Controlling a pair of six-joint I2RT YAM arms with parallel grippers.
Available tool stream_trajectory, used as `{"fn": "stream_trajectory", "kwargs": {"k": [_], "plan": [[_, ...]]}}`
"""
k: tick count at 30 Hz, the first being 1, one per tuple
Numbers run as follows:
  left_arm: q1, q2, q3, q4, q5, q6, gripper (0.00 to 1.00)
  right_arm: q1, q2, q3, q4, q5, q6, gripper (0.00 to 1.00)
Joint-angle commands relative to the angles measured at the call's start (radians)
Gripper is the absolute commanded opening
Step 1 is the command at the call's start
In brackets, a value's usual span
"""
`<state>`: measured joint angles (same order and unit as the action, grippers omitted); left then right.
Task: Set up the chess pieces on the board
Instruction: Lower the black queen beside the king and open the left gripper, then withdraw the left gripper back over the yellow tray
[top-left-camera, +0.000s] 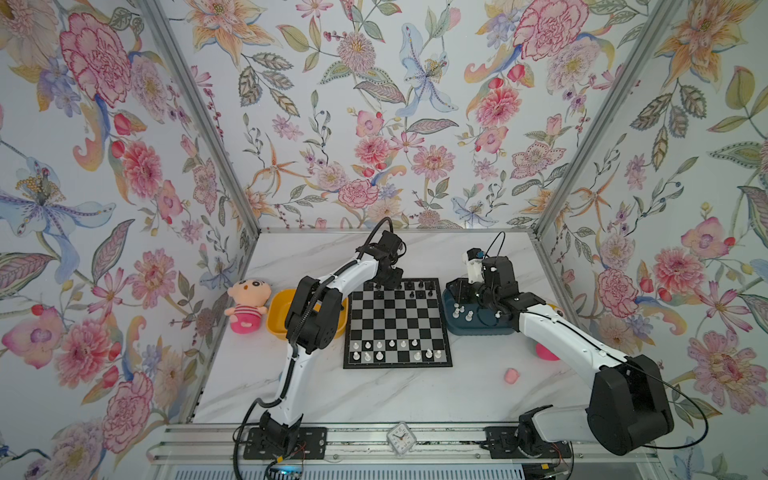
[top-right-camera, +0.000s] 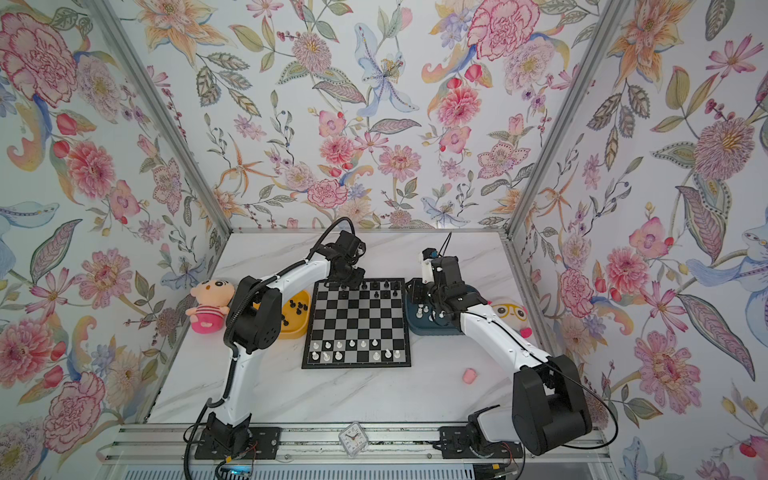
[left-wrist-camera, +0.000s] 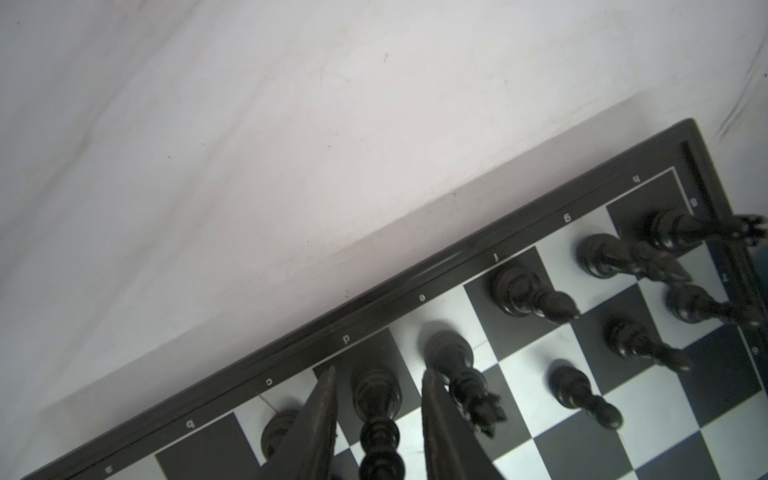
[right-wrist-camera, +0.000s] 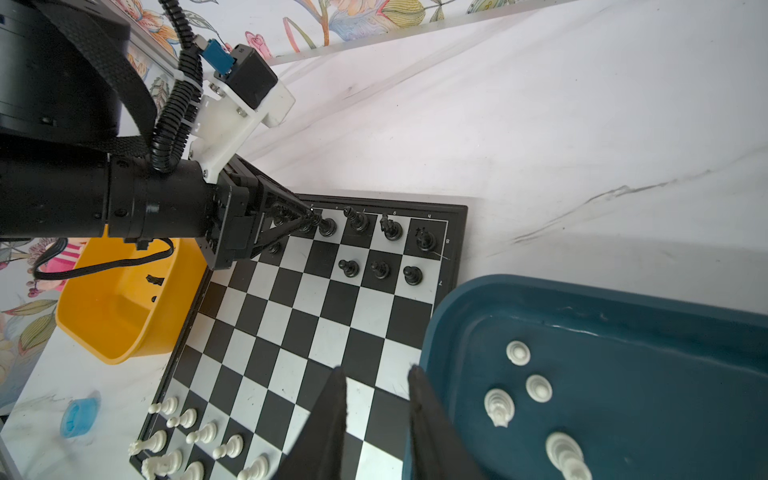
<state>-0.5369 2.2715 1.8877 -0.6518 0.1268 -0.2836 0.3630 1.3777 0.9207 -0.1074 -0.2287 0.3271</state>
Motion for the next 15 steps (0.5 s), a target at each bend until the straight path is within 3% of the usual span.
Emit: {"fn": "stream_trajectory", "kwargs": {"k": [1, 15], "plan": [[-0.001, 0.004, 0.025, -0.02, -0.011, 0.008, 0.37, -0.006, -0.015, -0.006, 0.005, -0.006, 0.01, 0.27], [-0.001, -0.077, 0.084, -0.047, -0.07, 0.006, 0.39, -0.006, -0.034, -0.009, -0.003, 0.002, 0.011, 0.27]]}}
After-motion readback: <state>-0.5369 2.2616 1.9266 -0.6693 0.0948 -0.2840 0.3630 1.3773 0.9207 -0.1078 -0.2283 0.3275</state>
